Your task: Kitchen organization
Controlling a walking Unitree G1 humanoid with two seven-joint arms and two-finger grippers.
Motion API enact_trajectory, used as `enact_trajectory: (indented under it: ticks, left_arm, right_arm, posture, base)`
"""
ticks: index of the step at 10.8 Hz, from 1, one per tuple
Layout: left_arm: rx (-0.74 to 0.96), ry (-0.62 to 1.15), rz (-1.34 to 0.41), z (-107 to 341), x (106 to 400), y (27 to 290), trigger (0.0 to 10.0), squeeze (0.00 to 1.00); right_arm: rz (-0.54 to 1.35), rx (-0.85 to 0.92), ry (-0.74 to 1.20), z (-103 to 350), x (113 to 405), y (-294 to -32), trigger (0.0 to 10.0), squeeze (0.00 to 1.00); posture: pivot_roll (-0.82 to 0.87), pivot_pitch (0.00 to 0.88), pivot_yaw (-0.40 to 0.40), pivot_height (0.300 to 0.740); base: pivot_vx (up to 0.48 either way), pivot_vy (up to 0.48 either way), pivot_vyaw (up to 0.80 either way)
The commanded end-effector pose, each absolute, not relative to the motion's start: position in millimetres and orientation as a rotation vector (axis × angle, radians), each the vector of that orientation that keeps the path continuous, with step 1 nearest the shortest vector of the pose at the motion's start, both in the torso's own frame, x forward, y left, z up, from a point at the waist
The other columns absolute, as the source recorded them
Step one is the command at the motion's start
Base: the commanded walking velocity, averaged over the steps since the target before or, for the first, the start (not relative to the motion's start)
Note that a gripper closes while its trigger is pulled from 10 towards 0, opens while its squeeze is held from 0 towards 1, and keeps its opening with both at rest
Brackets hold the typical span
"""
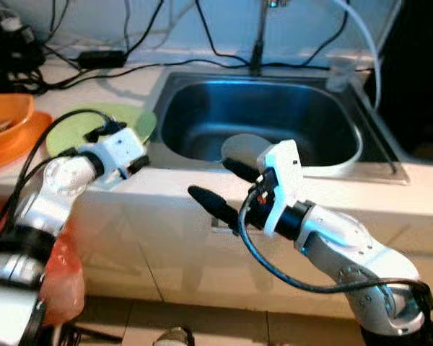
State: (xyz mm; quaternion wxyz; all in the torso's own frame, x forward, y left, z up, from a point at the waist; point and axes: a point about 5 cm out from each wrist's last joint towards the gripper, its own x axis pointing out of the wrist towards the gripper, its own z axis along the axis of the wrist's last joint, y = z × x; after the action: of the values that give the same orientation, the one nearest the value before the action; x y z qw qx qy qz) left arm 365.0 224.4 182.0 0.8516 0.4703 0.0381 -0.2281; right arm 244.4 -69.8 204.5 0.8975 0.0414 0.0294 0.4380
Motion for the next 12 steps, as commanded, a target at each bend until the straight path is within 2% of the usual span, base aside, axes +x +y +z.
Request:
enact_trajectory:
  ticks: [1, 3, 4, 7, 12]
  left_arm:
    - [0.949, 0.133, -0.447, 172.8, 365.1, 232.9, 10.0, 0.00]
    - [0.724, 0.035, -0.336, 196.2, 379.6, 219.5, 10.0, 0.00]
    - [0.714, 0.018, -0.337, 195.4, 381.7, 212.0, 10.0, 0.00]
    - [0.693, 0.032, -0.315, 181.3, 380.3, 203.8, 10.0, 0.00]
    - [0.732, 0.040, -0.283, 174.0, 379.1, 208.1, 10.0, 0.00]
  right_arm:
    - [0.902, 0.082, 0.050, 206.3, 243.3, -69.5, 10.0, 0.00]
    - [0.882, 0.086, 0.046, 205.7, 244.1, -70.9, 10.0, 0.00]
    - [0.880, 0.089, 0.044, 205.9, 243.8, -70.3, 10.0, 0.00]
    - [0.870, 0.083, 0.049, 205.3, 243.7, -73.1, 10.0, 0.00]
    - [0.879, 0.075, 0.053, 205.6, 243.8, -74.2, 10.0, 0.00]
  posture:
    - [0.09, 0.074, 0.057, 0.740]
    - [0.09, 0.075, 0.068, 0.740]
    - [0.08, 0.079, 0.071, 0.740]
    - [0.07, 0.082, 0.063, 0.740]
    - [0.06, 0.083, 0.053, 0.740]
  base:
    - [0.000, 0.000, 0.00]
    - [0.480, 0.000, 0.00]
    - [0.307, 0.000, 0.00]
    - [0.000, 0.000, 0.00]
    - [0.000, 0.000, 0.00]
